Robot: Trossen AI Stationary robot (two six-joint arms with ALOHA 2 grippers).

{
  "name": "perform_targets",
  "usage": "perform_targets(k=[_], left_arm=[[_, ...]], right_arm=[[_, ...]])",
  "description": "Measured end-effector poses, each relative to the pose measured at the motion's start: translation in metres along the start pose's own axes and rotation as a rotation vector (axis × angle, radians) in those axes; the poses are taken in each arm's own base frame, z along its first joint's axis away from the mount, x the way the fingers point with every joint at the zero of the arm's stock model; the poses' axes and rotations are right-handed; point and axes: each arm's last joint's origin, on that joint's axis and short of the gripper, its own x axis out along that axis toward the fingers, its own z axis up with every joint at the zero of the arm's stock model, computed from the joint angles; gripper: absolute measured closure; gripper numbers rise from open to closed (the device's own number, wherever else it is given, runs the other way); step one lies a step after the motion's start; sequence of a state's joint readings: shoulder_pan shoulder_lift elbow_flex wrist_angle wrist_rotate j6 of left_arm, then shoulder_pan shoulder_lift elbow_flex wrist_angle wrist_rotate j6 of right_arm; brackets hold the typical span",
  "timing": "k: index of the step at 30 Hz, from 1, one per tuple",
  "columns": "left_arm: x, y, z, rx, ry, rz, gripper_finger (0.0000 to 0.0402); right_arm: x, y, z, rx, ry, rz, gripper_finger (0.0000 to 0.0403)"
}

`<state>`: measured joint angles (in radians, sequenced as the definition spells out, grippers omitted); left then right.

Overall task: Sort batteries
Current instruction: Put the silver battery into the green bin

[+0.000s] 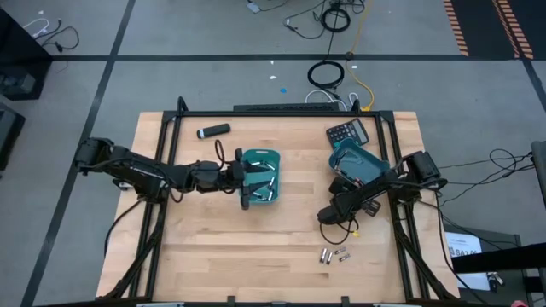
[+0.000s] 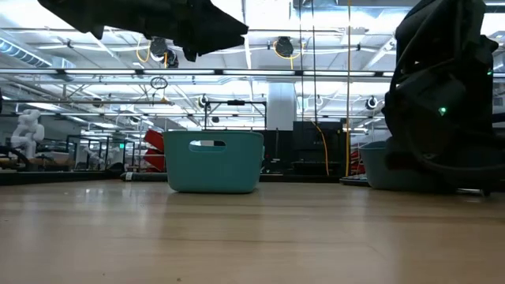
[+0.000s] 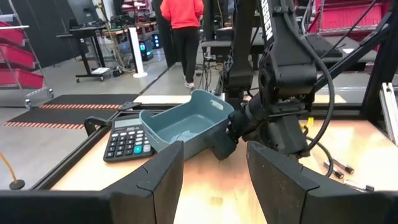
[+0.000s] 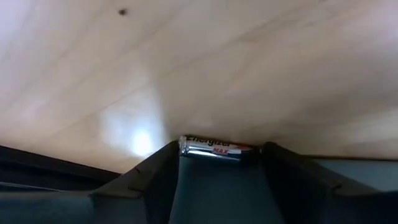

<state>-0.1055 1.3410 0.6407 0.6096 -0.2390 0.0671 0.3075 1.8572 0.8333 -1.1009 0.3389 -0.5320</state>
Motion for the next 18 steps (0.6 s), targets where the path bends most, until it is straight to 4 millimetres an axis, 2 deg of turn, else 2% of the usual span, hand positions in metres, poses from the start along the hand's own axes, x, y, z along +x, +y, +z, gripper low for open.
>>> perform_targets(k=[5,12,18], left_arm=[[-0.001,0.000,0.002,-0.003,-0.008,0.001,0.0215],[-0.001,0.000,0.003,-0.005,-0.015,-0.001,0.0215],[-0.002,-0.001,0.003,-0.007,-0.011,-0.005,0.0215]], right_arm=[[-0.003,-0.001,0.002,-0.002,-0.012,-0.009,0.0210],[-0.017,-0.009,0.008,0.001,-0.076,-0.034,0.0236],[-0.017,-0.016,0.008,-0.019,-0.104,-0.045,0.0262]])
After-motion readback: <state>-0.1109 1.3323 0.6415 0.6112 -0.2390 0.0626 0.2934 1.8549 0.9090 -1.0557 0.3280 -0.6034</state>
